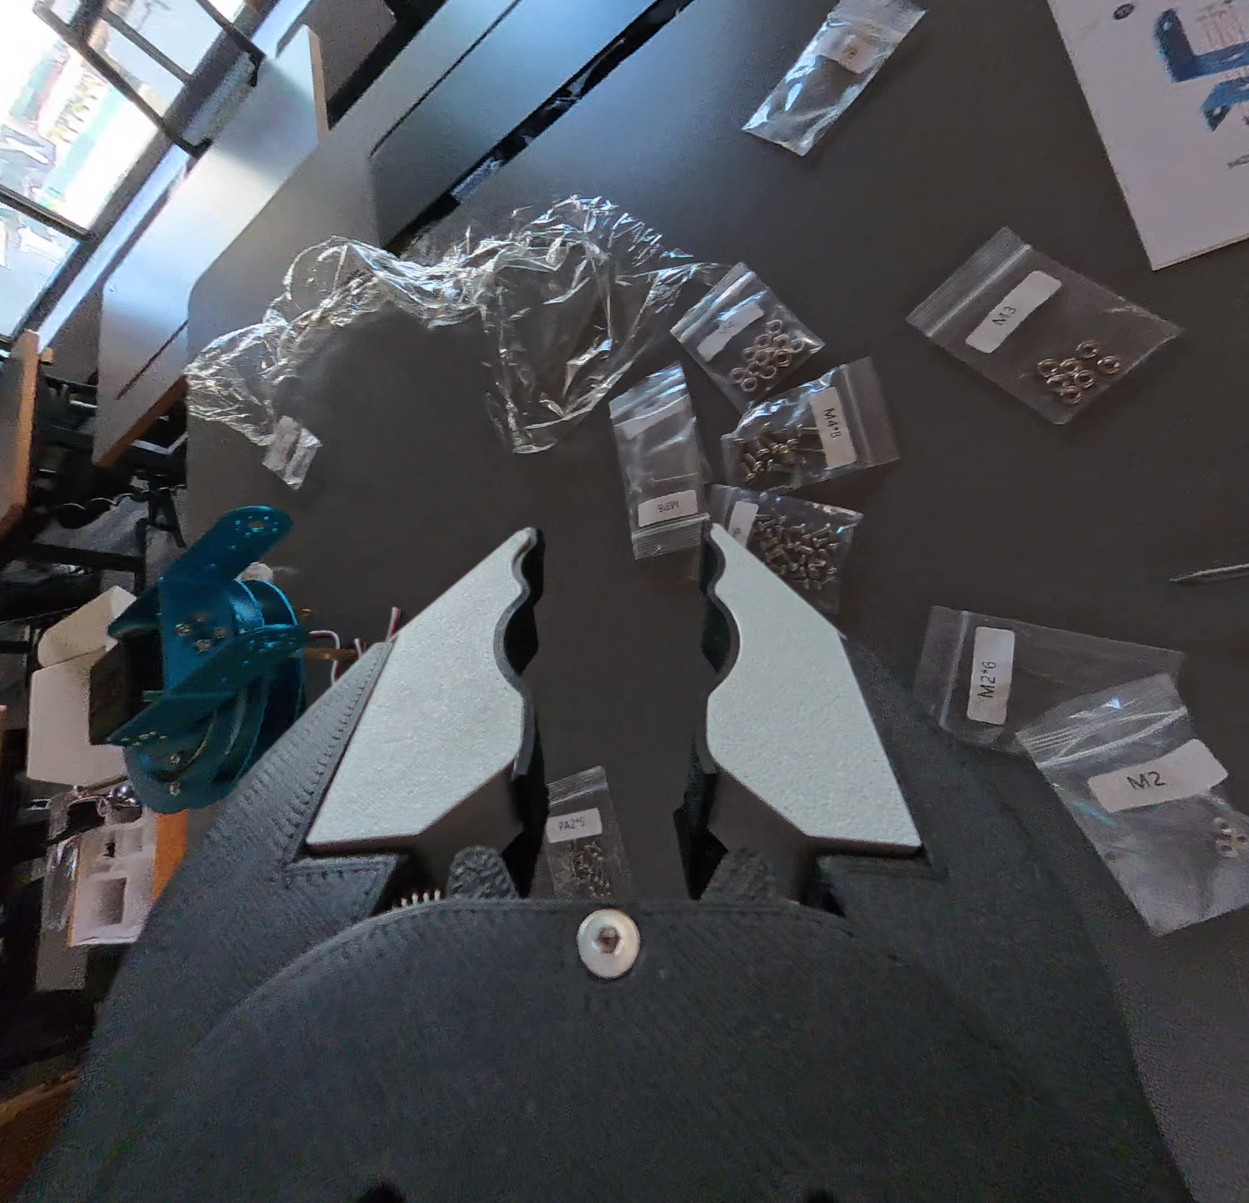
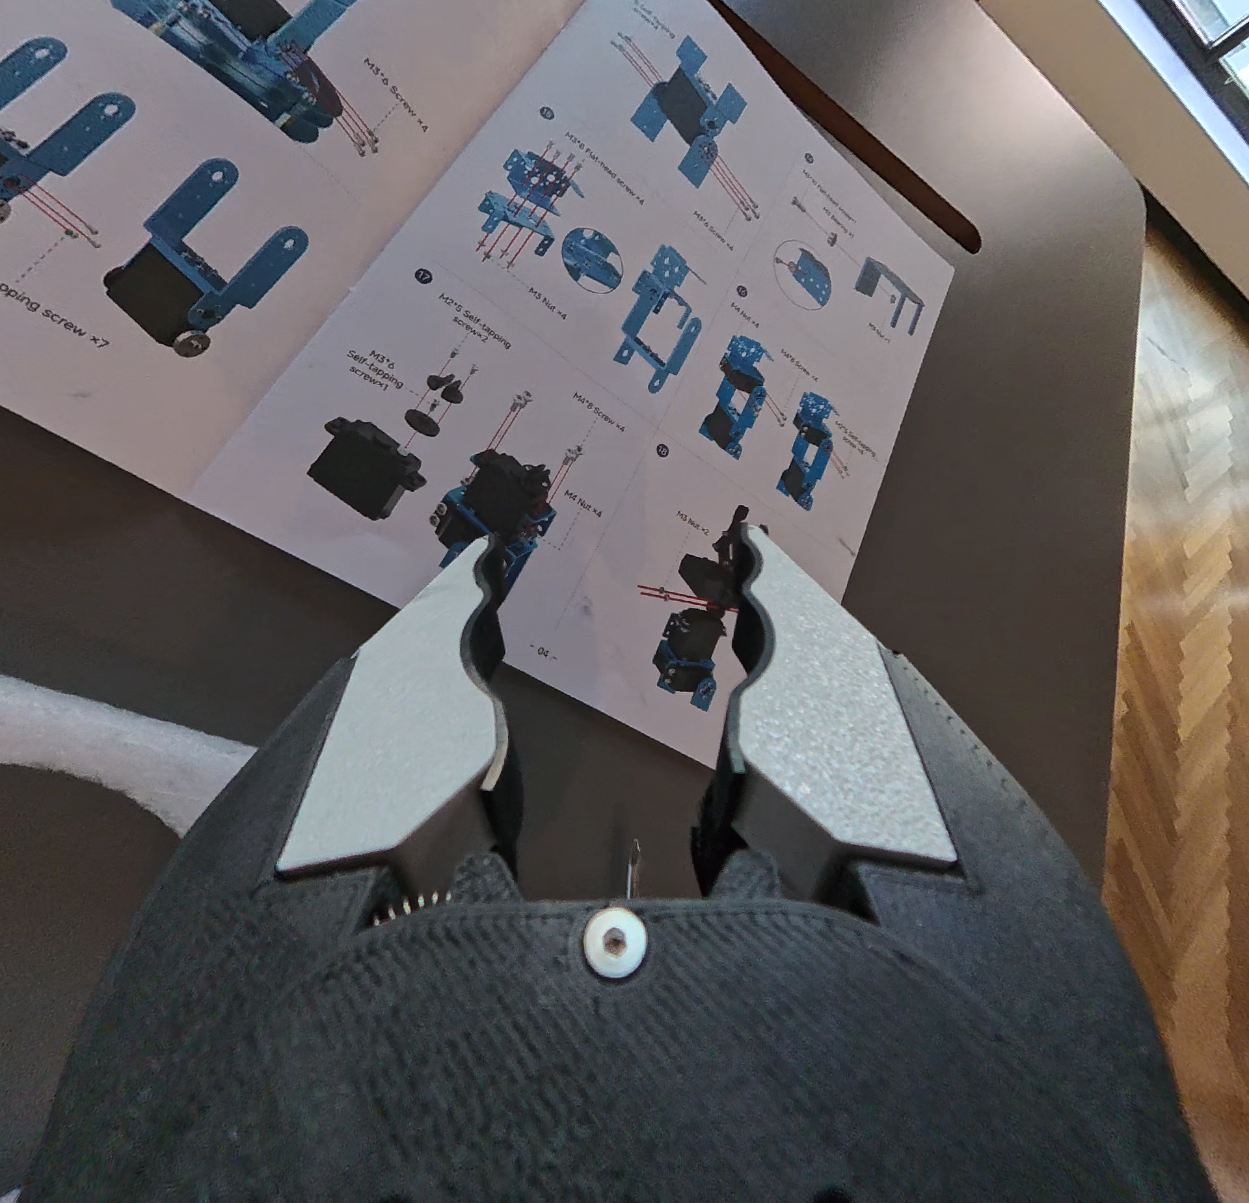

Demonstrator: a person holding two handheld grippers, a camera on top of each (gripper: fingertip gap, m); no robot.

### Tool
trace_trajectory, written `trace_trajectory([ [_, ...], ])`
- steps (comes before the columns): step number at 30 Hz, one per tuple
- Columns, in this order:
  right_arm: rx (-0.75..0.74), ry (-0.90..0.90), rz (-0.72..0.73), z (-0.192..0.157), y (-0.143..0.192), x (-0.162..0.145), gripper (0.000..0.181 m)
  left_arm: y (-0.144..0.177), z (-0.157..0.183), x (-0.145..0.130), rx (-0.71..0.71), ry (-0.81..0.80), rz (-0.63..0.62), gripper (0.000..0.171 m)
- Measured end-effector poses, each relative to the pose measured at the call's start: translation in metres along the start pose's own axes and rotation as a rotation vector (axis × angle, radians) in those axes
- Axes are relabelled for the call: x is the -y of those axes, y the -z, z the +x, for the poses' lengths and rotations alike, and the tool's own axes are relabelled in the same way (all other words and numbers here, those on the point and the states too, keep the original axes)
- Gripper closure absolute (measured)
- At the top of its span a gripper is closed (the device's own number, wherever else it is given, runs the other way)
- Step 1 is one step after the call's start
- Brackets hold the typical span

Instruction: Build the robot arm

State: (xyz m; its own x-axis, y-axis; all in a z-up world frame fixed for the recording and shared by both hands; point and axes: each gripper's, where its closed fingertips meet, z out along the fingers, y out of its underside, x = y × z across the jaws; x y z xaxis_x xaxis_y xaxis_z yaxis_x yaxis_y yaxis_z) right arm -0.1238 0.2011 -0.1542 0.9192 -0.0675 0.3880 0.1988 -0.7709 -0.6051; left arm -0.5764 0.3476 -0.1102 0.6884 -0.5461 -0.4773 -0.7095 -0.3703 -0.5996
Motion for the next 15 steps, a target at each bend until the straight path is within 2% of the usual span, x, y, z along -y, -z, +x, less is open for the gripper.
trace_trajectory([
  [3,0.016,-0.019,0.036,0.001,0.002,0.004,0.113,0.007,0.005,-0.006,-0.097,0.062,0.011,0.13],
  [6,0.028,-0.036,0.061,0.002,0.004,0.008,0.113,0.02,0.039,-0.012,-0.455,0.229,0.029,0.123],
  [8,0.039,-0.037,0.069,0.002,0.004,0.009,0.113,0.03,0.049,-0.015,-0.607,0.316,0.043,0.123],
  [12,0.064,-0.051,0.072,0.0,0.004,0.008,0.113,0.045,0.073,-0.026,-0.779,0.398,0.033,0.125],
  [15,0.07,-0.054,0.074,0.0,0.003,0.008,0.113,0.048,0.096,-0.04,-0.843,0.38,-0.024,0.127],
])
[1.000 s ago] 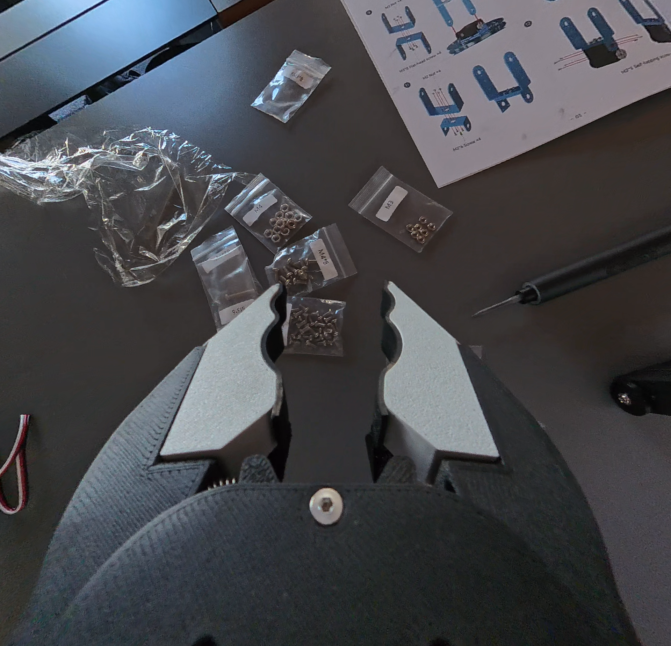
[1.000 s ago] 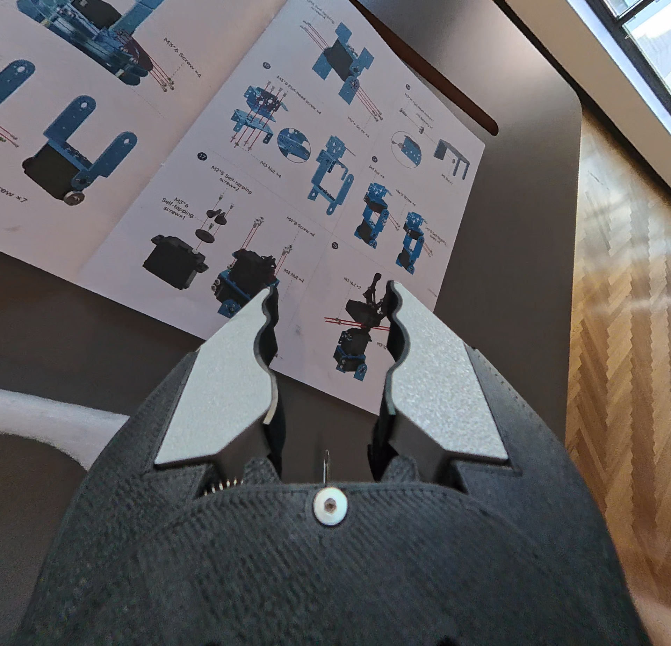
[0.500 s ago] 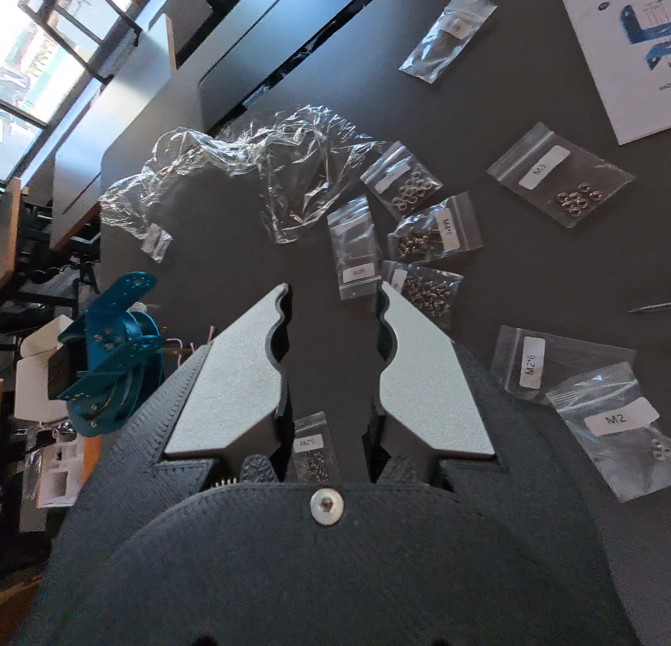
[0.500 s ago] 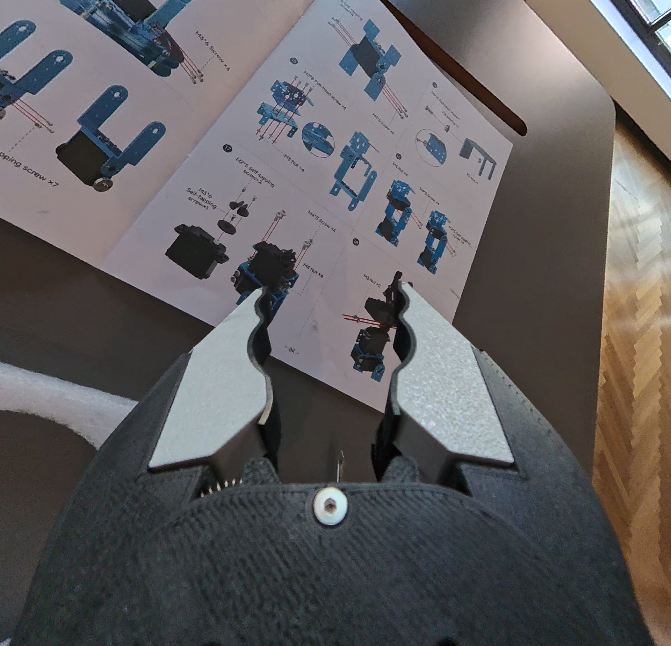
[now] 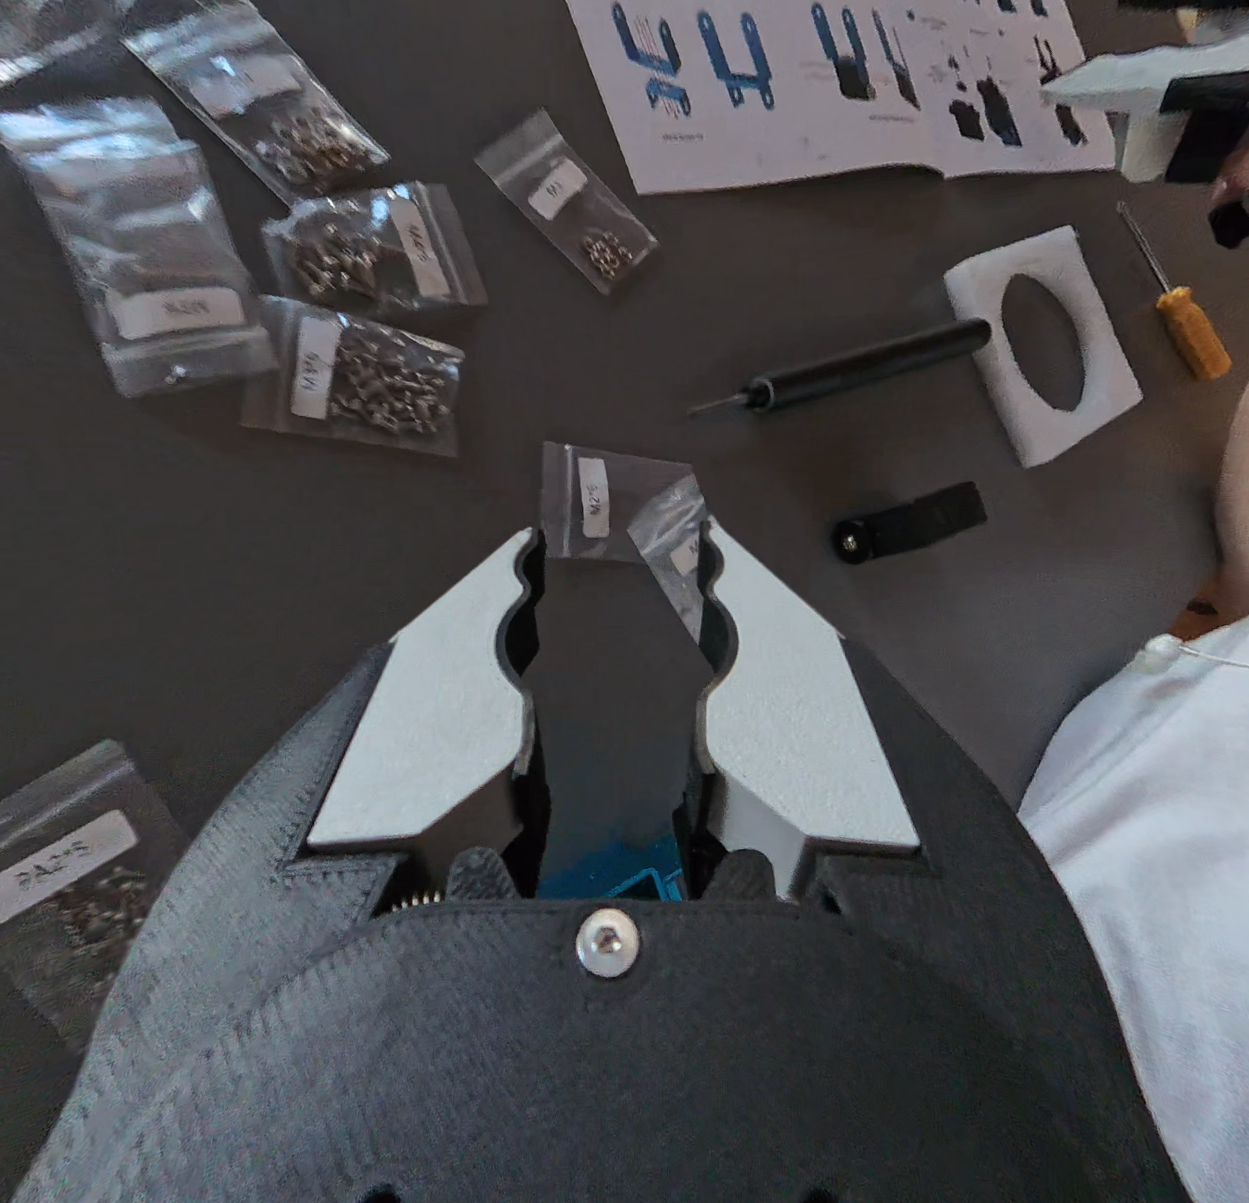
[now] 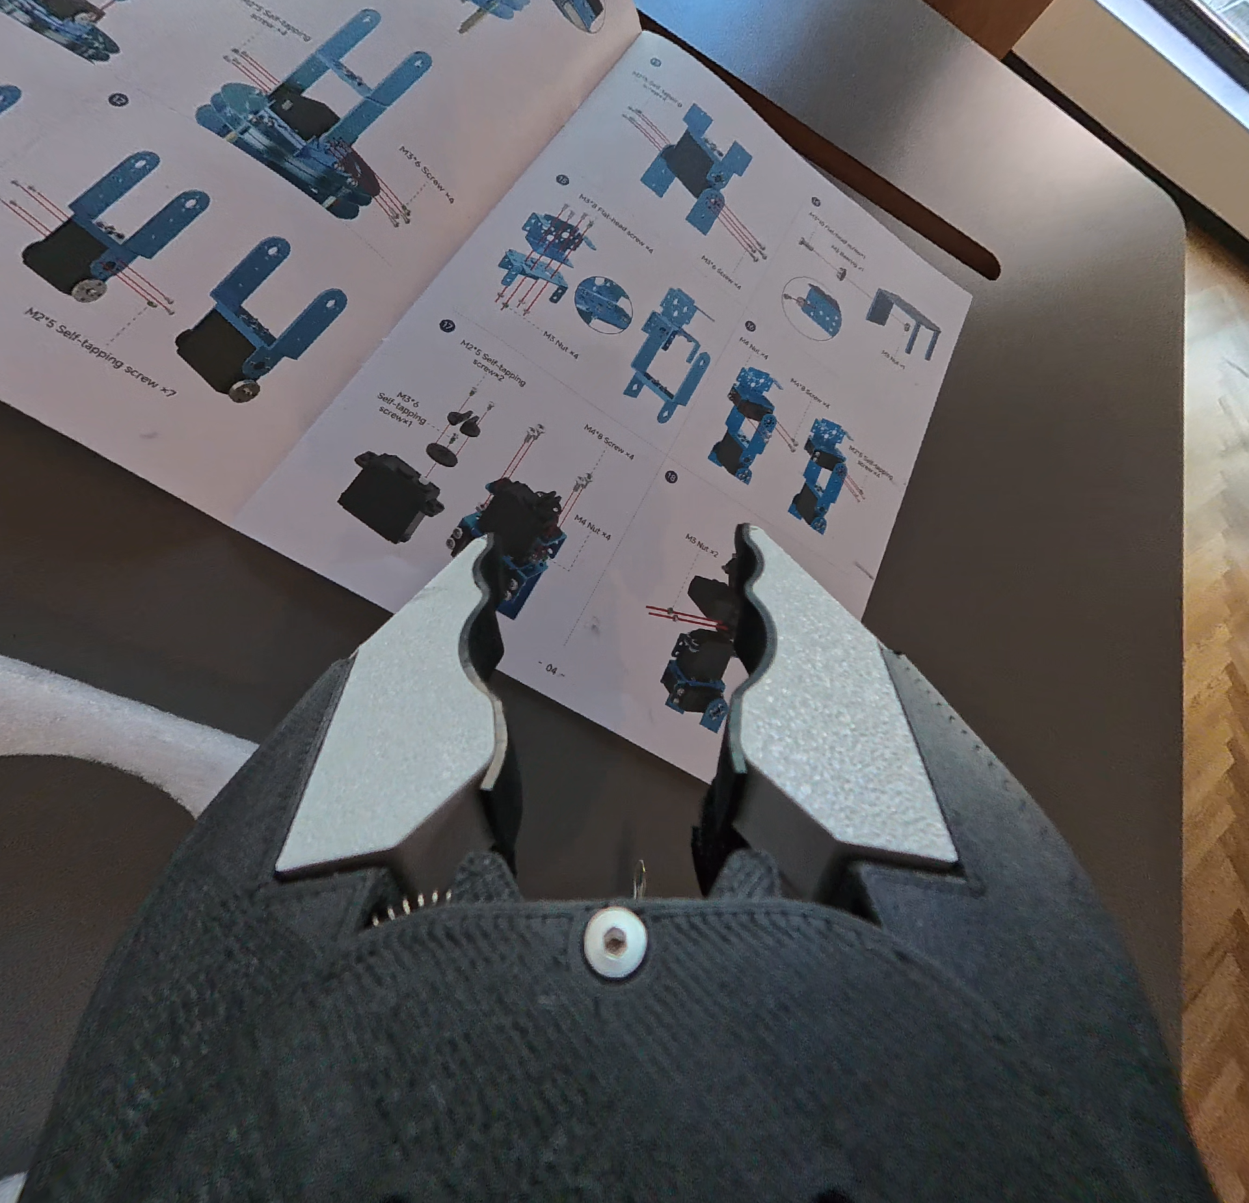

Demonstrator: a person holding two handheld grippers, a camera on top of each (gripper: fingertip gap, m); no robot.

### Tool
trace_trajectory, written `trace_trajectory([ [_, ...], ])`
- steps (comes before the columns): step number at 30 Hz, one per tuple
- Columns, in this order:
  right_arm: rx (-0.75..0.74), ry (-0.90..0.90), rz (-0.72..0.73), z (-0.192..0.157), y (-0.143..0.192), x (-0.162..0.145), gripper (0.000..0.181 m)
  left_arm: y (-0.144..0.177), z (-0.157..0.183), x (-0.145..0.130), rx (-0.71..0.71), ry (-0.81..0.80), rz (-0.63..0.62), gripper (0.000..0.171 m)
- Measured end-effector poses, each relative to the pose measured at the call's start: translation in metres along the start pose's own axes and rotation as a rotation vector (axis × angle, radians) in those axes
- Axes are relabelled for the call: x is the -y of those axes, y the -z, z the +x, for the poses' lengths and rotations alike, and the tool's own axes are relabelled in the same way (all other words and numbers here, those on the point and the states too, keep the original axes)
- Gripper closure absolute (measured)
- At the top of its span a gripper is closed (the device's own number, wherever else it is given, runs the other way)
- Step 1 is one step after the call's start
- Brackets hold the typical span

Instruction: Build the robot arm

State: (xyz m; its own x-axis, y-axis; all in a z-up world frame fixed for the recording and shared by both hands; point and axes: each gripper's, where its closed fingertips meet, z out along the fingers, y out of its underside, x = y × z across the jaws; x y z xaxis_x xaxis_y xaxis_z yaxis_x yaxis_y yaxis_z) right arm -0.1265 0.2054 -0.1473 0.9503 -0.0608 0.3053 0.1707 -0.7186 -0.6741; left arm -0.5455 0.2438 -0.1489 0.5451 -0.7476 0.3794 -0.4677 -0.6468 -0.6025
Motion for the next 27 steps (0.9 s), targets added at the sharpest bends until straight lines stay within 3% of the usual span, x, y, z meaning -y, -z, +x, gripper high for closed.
trace_trajectory([
  [6,0.016,0.003,-0.006,-0.003,-0.001,-0.001,0.113,-0.02,0.017,-0.028,-0.059,0.076,-0.098,0.13],
  [9,0.023,0.014,-0.005,-0.006,-0.002,-0.001,0.113,-0.026,0.027,-0.029,-0.111,0.133,-0.086,0.142],
  [13,0.026,0.025,-0.004,-0.008,-0.002,-0.001,0.113,-0.033,0.032,-0.036,-0.129,0.126,-0.103,0.17],
  [16,0.03,0.024,-0.007,-0.008,-0.002,-0.001,0.113,-0.029,0.03,-0.04,-0.121,0.123,-0.113,0.171],
  [23,0.041,0.042,-0.011,-0.011,-0.002,-0.002,0.113,0.011,-0.027,-0.049,0.093,0.122,-0.118,0.171],
  [27,0.047,0.042,-0.008,-0.011,-0.002,-0.001,0.113,0.023,-0.044,-0.047,0.11,0.173,-0.083,0.17],
])
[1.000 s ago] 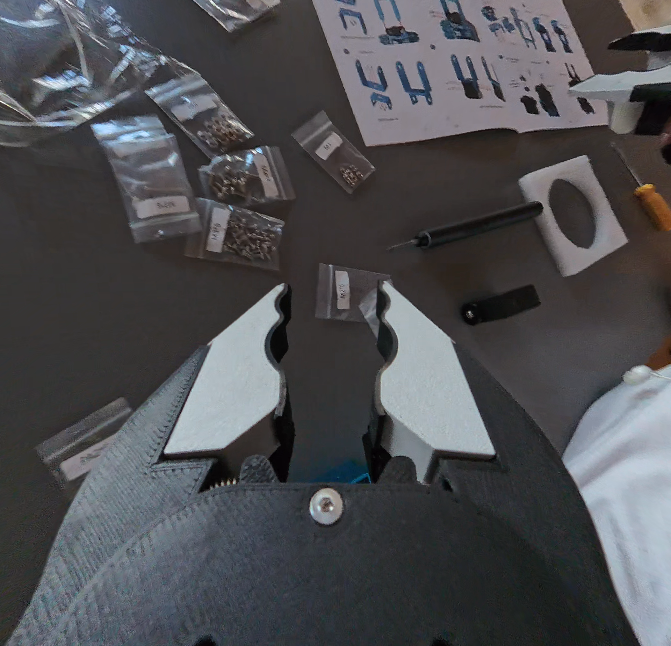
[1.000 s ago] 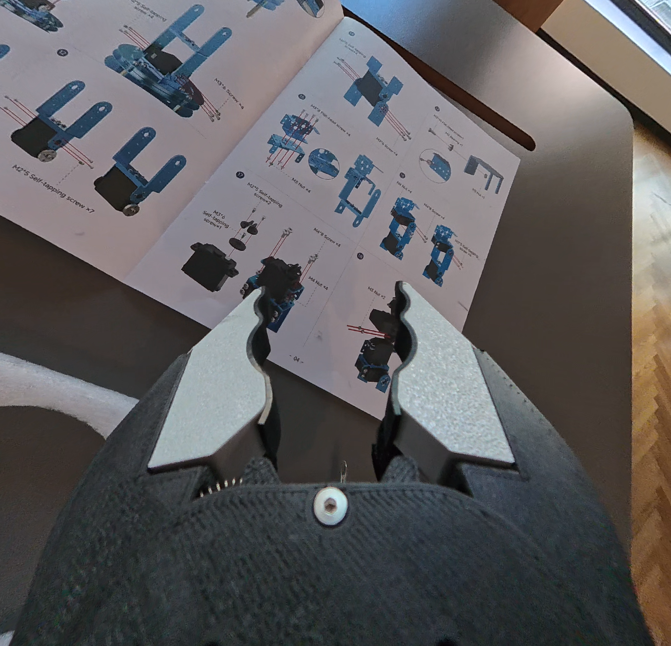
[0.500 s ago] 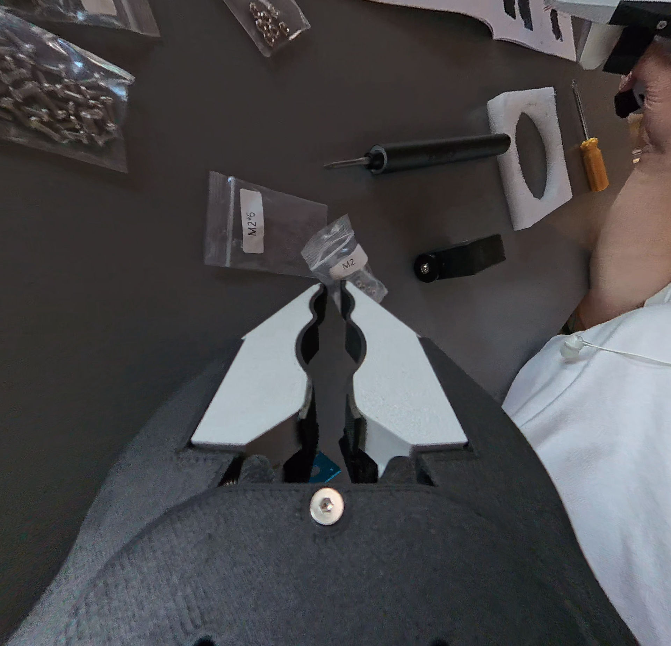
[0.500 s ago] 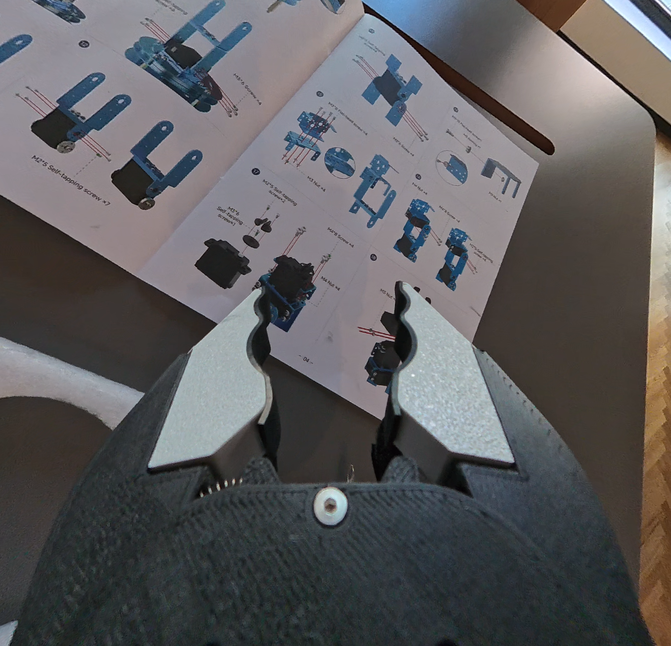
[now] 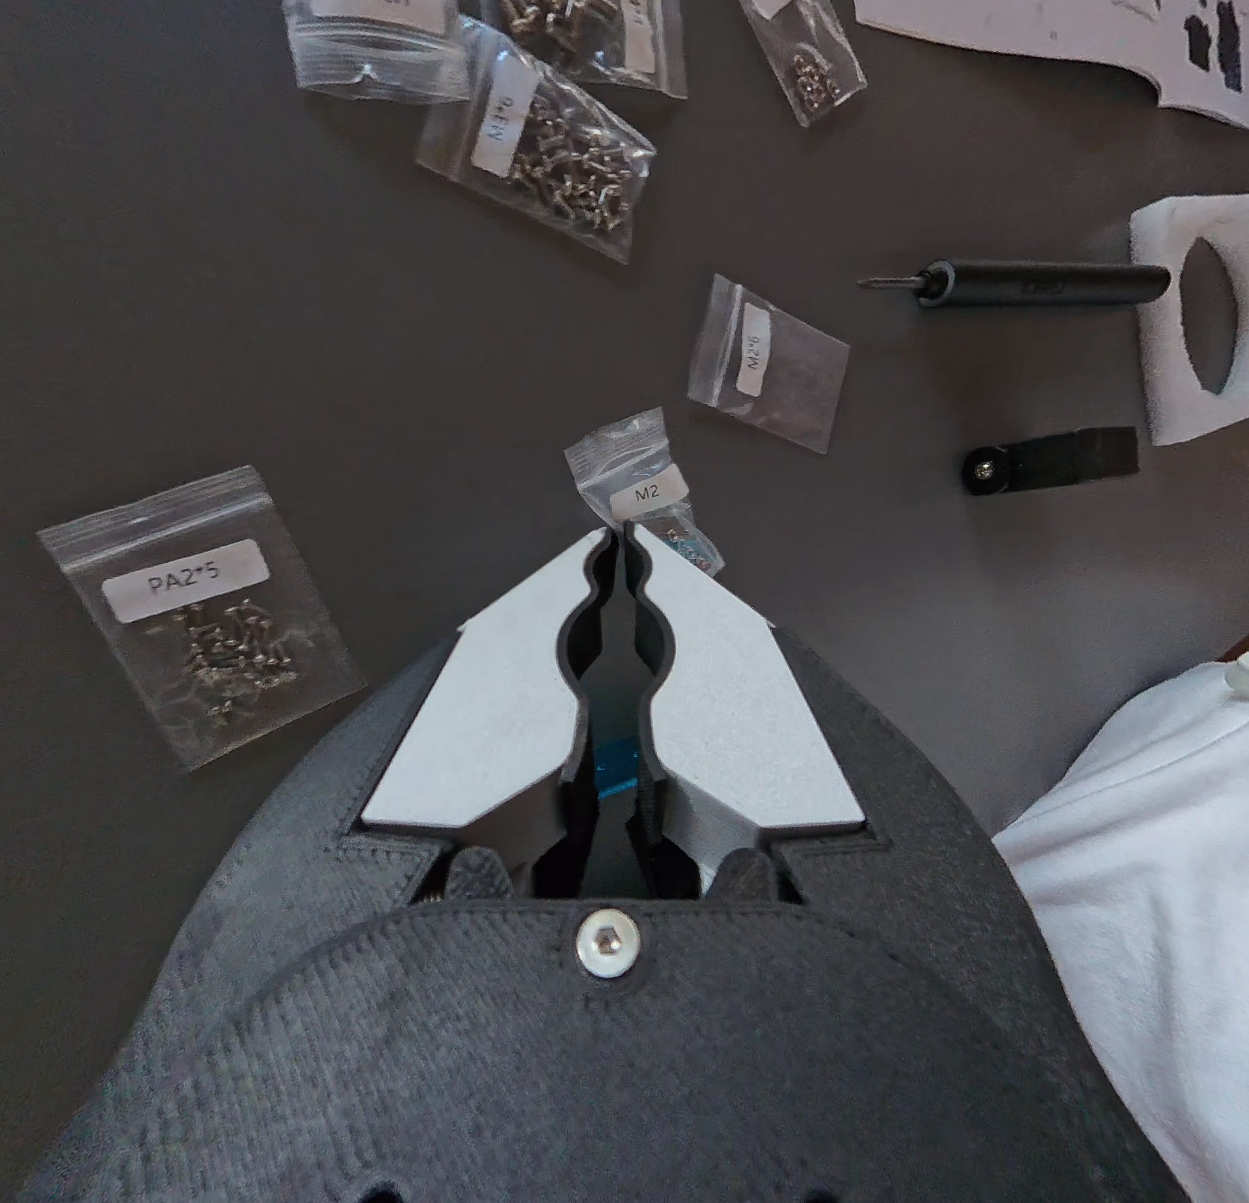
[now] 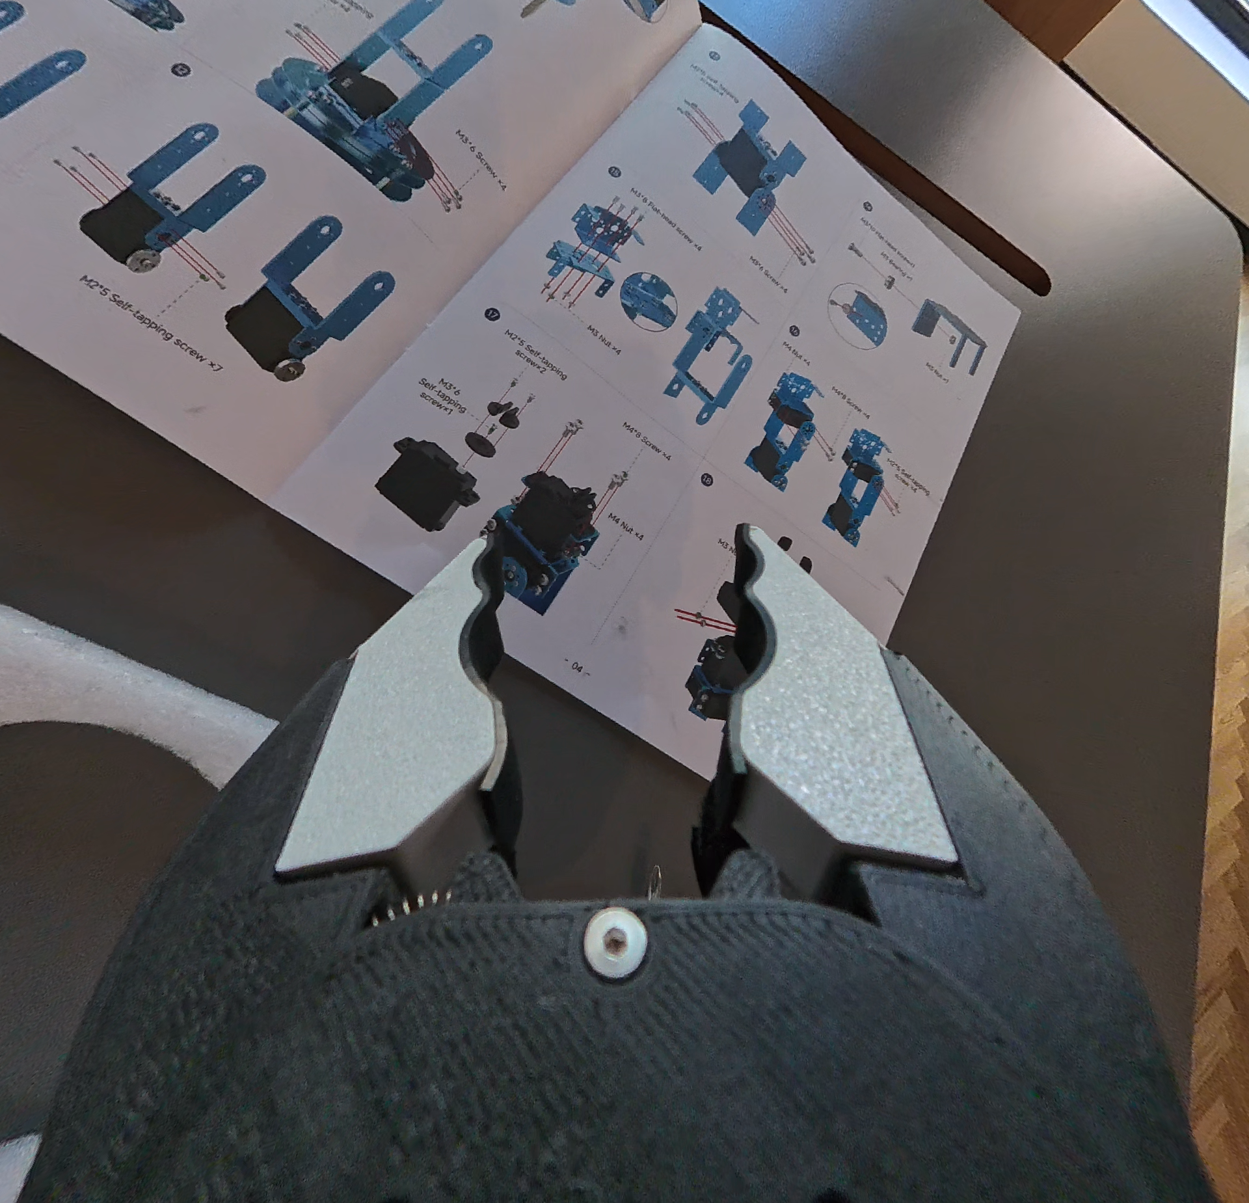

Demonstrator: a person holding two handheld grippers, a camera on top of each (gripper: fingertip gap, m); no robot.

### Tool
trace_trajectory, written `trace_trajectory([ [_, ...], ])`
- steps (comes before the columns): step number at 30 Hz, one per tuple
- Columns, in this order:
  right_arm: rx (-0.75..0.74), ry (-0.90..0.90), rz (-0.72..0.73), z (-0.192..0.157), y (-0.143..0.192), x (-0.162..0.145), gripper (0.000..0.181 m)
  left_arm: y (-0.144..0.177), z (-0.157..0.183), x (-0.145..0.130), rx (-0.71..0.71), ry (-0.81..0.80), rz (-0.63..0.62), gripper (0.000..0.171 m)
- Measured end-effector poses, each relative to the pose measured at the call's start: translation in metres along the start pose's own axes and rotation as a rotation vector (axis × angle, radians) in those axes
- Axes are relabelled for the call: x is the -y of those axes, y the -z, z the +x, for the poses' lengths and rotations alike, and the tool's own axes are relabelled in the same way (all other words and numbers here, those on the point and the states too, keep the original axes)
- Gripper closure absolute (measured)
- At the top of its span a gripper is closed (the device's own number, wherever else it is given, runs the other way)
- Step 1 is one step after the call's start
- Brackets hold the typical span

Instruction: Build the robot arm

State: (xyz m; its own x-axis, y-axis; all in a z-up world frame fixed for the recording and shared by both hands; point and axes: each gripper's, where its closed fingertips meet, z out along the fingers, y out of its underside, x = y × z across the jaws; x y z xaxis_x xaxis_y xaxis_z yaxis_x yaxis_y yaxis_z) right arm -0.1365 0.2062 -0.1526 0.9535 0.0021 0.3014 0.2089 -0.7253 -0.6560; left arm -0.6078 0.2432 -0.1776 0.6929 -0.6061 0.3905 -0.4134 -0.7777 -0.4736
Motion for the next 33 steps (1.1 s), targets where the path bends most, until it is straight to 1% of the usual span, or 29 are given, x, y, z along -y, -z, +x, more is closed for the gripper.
trace_trajectory([
  [1,-0.001,0.001,0.001,0.0,0.0,0.0,0.113,0.001,-0.005,-0.001,0.017,0.009,-0.006,0.163],
  [2,-0.002,0.002,0.001,0.001,0.0,0.0,0.113,0.004,-0.011,0.0,0.047,0.014,-0.006,0.15],
  [4,-0.006,0.003,0.004,0.003,0.001,0.0,0.113,0.014,-0.024,0.006,0.104,0.018,0.028,0.138],
  [7,-0.009,0.005,0.013,0.004,0.003,0.001,0.113,0.039,-0.045,0.018,0.173,0.046,0.109,0.14],
  [8,-0.011,0.006,0.013,0.005,0.003,0.001,0.113,0.048,-0.057,0.019,0.222,0.063,0.129,0.14],
  [10,-0.01,0.007,0.007,0.005,0.003,0.0,0.113,0.061,-0.085,0.016,0.329,0.099,0.131,0.137],
  [11,-0.01,0.009,0.005,0.005,0.002,-0.001,0.113,0.062,-0.094,0.014,0.341,0.124,0.12,0.132],
  [14,-0.006,0.016,-0.002,0.004,0.001,-0.002,0.113,0.053,-0.102,0.016,0.284,0.175,0.128,0.136],
  [16,-0.004,0.02,-0.002,0.003,0.001,-0.002,0.113,0.046,-0.108,0.018,0.296,0.17,0.114,0.138],
  [19,-0.003,0.027,-0.001,0.003,0.001,-0.002,0.113,0.04,-0.114,0.019,0.345,0.12,0.081,0.143],
  [23,0.0,0.036,-0.002,0.002,0.001,-0.002,0.113,0.037,-0.112,0.016,0.379,0.049,0.043,0.159],
  [25,0.002,0.04,-0.005,0.001,0.001,-0.002,0.113,0.036,-0.108,0.013,0.407,-0.008,0.025,0.16],
  [29,0.01,0.052,-0.011,-0.002,0.0,-0.003,0.113,0.036,-0.107,0.012,0.487,-0.118,0.042,0.161],
  [32,0.017,0.067,-0.013,-0.006,-0.002,-0.003,0.113,0.036,-0.108,0.011,0.476,-0.111,0.068,0.162],
  [33,0.017,0.071,-0.012,-0.006,-0.002,-0.002,0.113,0.038,-0.11,0.011,0.48,-0.106,0.069,0.169],
])
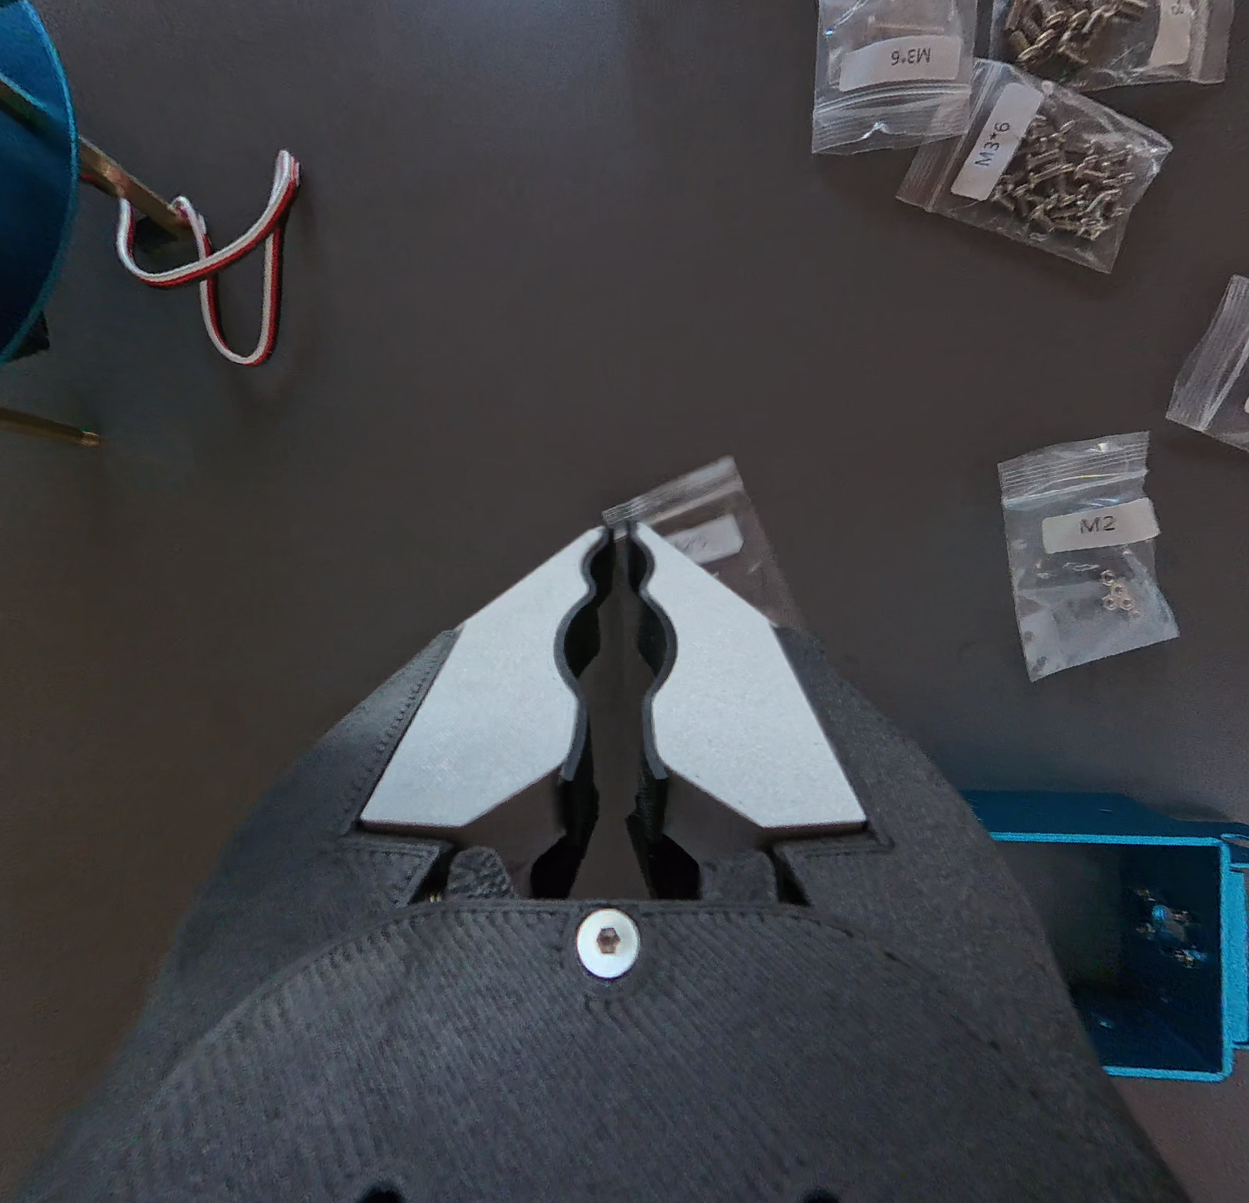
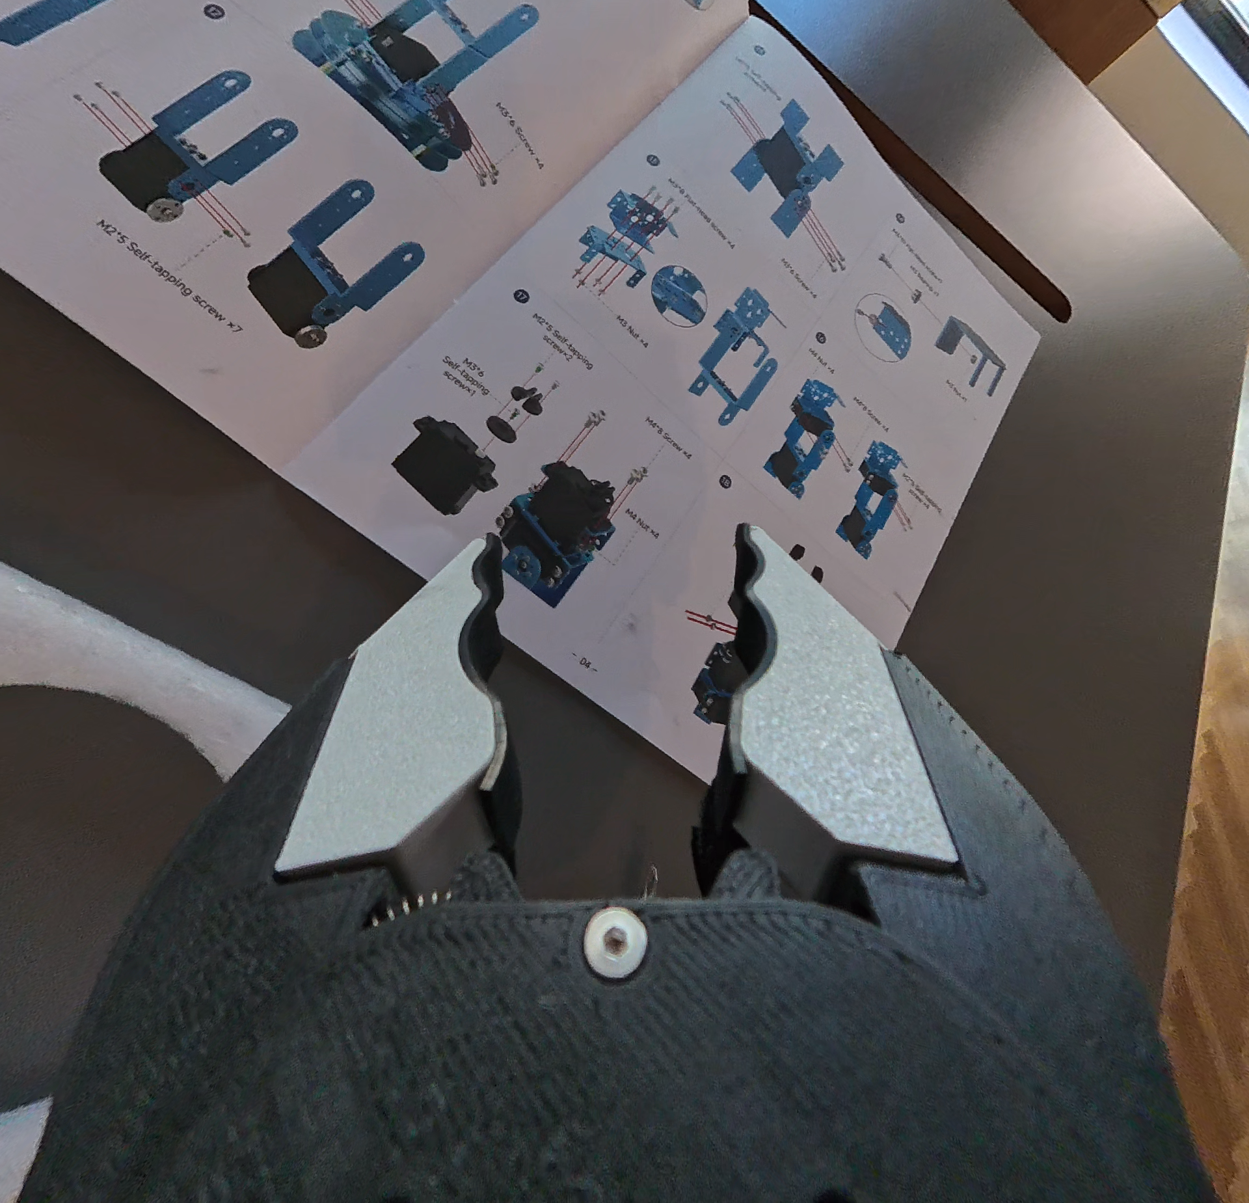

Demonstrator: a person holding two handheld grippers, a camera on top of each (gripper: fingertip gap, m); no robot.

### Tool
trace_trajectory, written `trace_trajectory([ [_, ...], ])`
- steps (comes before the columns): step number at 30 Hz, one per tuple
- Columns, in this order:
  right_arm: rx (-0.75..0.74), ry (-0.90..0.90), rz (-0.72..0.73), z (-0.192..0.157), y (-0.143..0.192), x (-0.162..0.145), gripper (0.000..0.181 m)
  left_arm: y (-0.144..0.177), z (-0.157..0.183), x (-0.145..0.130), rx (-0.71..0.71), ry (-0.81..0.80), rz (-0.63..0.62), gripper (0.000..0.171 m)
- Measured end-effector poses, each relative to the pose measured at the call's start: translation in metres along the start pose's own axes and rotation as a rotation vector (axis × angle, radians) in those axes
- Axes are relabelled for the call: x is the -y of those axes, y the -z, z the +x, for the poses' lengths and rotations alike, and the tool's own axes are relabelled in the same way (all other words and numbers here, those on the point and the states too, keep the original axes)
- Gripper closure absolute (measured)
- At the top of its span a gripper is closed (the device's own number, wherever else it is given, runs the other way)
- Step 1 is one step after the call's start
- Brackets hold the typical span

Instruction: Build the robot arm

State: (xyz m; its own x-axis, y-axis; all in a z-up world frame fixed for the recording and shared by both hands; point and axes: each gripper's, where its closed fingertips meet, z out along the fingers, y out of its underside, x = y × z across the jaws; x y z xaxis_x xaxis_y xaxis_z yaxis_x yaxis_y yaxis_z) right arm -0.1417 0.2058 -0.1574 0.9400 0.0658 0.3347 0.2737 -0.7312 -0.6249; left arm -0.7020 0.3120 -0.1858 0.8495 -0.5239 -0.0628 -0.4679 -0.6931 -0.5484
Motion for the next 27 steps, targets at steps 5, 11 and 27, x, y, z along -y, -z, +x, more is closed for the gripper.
trace_trajectory([
  [5,-0.001,0.008,0.021,-0.001,0.002,0.004,0.113,0.001,0.0,-0.002,0.001,-0.047,0.017,0.171],
  [11,0.007,0.013,0.044,-0.001,0.002,0.008,0.113,0.015,-0.003,0.011,-0.032,-0.103,0.099,0.171],
  [27,0.138,0.038,0.071,-0.055,0.048,0.045,0.113,-0.006,0.003,0.01,-0.429,-0.582,-0.007,0.143],
])
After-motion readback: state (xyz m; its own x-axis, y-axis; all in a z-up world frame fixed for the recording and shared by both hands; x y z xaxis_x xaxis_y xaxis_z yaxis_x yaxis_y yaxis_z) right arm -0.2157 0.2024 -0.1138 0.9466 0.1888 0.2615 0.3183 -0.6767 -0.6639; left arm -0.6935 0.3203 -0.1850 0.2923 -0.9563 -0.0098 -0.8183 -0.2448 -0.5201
